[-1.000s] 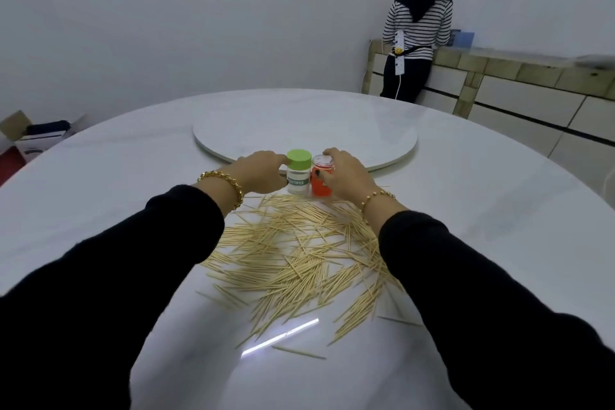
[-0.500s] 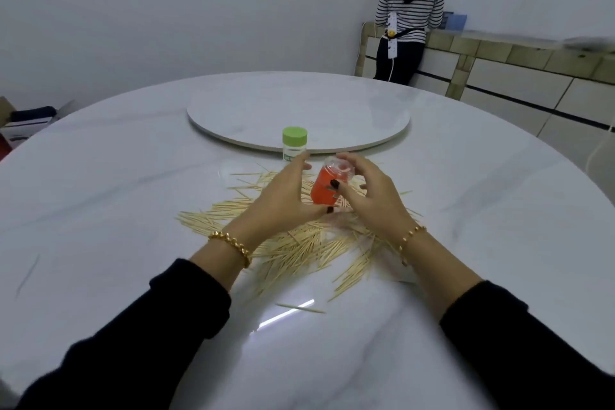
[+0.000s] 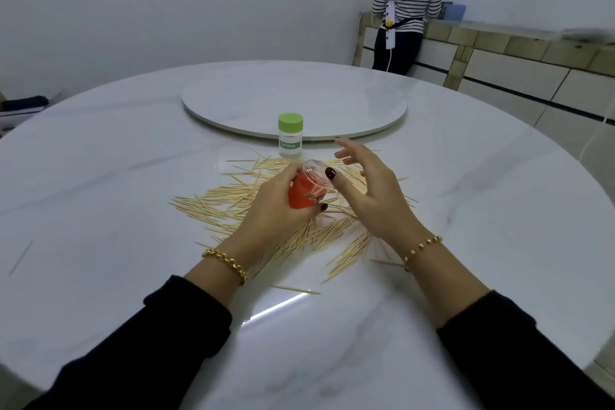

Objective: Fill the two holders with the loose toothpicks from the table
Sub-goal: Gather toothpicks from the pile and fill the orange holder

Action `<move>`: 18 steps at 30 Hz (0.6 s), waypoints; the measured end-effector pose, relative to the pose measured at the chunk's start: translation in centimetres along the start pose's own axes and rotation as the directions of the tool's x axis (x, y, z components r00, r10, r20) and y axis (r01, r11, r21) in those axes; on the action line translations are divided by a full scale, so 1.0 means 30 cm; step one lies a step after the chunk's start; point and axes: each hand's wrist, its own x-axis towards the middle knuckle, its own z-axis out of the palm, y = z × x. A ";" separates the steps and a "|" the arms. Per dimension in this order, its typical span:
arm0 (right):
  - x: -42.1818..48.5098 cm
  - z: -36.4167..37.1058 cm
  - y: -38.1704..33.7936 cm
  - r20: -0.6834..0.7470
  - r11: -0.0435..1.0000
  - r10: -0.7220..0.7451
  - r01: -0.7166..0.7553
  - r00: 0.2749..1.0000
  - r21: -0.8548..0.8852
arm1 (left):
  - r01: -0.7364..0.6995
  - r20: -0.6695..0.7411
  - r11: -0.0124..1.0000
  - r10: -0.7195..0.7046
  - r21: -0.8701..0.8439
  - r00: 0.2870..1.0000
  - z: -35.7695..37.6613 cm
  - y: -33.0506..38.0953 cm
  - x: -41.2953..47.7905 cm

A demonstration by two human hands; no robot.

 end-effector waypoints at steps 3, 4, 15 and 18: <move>0.006 0.010 -0.005 -0.019 0.997 0.004 -0.006 1.000 -0.073 | -0.005 0.016 1.000 0.005 0.017 1.000 0.007 -0.003 0.000; 0.008 0.015 -0.008 -0.025 0.995 0.010 -0.012 1.000 -0.096 | -0.009 0.024 1.000 0.009 0.027 1.000 0.009 -0.001 0.000; 0.021 0.024 -0.014 -0.022 0.981 0.038 -0.041 0.999 -0.190 | 0.018 0.052 0.994 -0.024 0.111 0.998 0.021 -0.023 0.011; 0.022 0.024 -0.018 -0.009 0.982 0.027 -0.028 1.000 -0.184 | 0.028 0.068 0.995 -0.035 0.097 0.997 0.017 -0.025 0.012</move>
